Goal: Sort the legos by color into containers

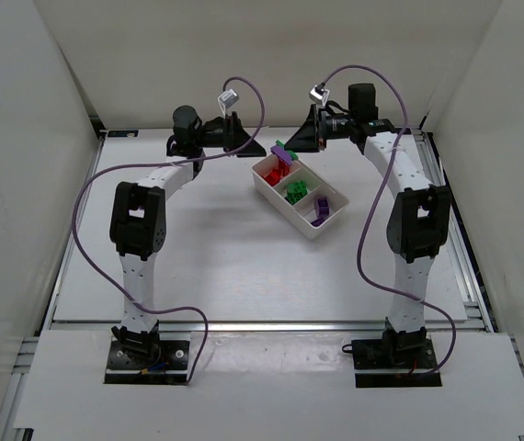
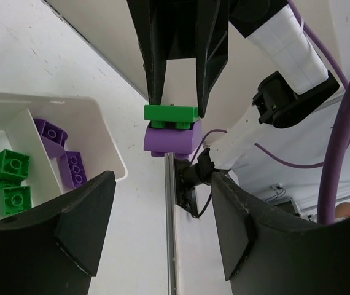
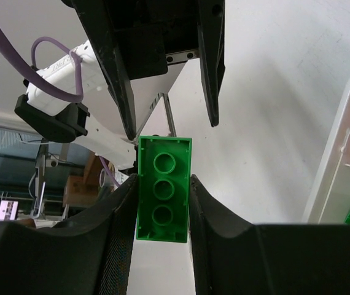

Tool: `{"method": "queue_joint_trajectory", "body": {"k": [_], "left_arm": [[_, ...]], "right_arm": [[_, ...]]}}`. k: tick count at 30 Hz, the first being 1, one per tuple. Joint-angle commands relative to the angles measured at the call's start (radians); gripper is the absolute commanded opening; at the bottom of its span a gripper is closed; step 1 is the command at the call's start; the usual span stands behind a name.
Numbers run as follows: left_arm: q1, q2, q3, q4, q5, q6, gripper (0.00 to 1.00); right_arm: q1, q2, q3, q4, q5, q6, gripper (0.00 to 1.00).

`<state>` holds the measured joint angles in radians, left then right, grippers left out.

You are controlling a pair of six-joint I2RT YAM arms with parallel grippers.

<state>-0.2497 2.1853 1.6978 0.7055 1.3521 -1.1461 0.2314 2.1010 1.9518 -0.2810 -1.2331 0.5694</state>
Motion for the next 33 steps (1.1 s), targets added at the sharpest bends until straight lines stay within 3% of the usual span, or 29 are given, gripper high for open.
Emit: {"method": "queue_joint_trajectory", "body": {"k": [1,22,33], "left_arm": [[0.000,-0.076,0.043,0.032,0.008,-0.014,0.74],[-0.014,-0.065,0.053,0.052,0.012,-0.033,0.74],[-0.040,-0.058,0.049,0.051,0.018,-0.035,0.66]], "right_arm": [[0.005,-0.003,0.033,0.025,-0.008,-0.003,0.00],[0.052,0.040,0.090,0.025,-0.003,-0.009,0.00],[0.052,0.045,0.102,0.019,0.001,-0.014,0.00]]}}
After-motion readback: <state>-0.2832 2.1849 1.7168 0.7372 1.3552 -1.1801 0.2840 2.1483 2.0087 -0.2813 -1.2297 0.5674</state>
